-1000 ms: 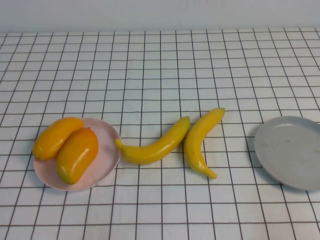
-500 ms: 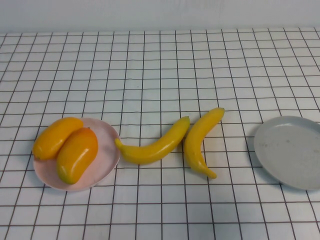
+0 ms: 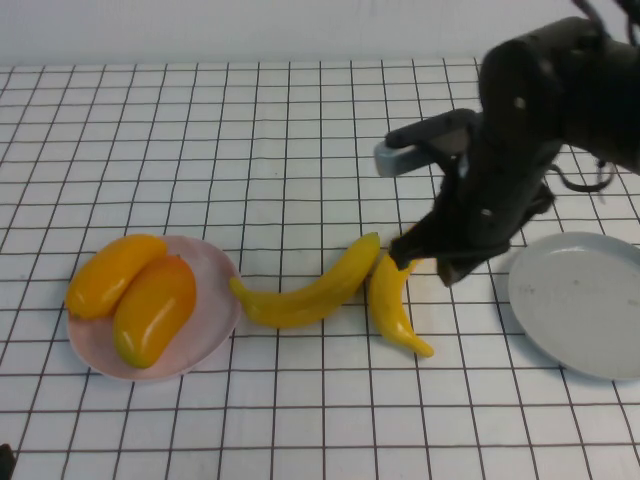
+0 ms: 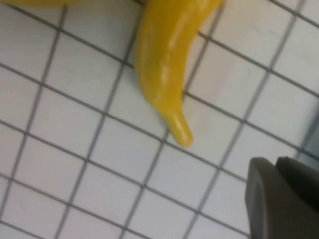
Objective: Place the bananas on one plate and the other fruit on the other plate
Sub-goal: Put another type of fruit in the right plate
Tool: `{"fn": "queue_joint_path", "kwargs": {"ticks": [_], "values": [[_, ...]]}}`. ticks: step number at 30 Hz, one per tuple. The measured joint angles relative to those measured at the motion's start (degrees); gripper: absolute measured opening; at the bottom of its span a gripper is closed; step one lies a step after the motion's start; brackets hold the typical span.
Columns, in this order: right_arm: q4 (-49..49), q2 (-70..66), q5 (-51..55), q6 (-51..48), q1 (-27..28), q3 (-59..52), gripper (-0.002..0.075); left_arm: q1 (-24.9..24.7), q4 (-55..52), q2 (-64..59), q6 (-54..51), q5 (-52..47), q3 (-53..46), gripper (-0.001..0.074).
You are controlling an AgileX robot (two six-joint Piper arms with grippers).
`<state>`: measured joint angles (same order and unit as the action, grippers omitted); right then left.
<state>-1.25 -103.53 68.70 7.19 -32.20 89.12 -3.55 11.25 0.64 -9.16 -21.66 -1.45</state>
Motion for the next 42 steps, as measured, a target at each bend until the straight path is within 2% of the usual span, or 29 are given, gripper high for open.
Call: {"fn": "queue_joint_path", "kwargs": {"ticks": [3,9,11,15,22,28,42], "values": [[4.09,-7.91,0.54,-1.18,0.01,8.19,0.0076,0.00,0.26,0.00,0.00,0.00,0.00,-0.0004],[10.60,-18.29,0.88,-2.08,-0.12,17.11,0.0379,0.00,-0.58,0.00,0.00,0.00,0.00,-0.0004],[8.65,-19.32,0.88,-1.33,-0.48,17.75,0.0414,0.00,-0.77,0.00,0.00,0.00,0.00,-0.0004],[2.91,-19.43,1.13,0.08,-1.35,18.40,0.0420,0.00,-0.90,0.00,0.00,0.00,0.00,-0.0004],[3.41,-19.43,1.22,0.20,-2.89,18.25,0.0422,0.00,-1.03,0.00,0.00,0.00,0.00,-0.0004],[-1.49,-19.98,1.22,2.31,-5.62,15.80,0.0423,0.00,-1.03,0.00,0.00,0.00,0.00,-0.0004],[-4.26,-20.22,1.22,5.51,-5.68,11.85,0.0410,0.00,-1.16,0.00,0.00,0.00,0.00,-0.0004]]}}
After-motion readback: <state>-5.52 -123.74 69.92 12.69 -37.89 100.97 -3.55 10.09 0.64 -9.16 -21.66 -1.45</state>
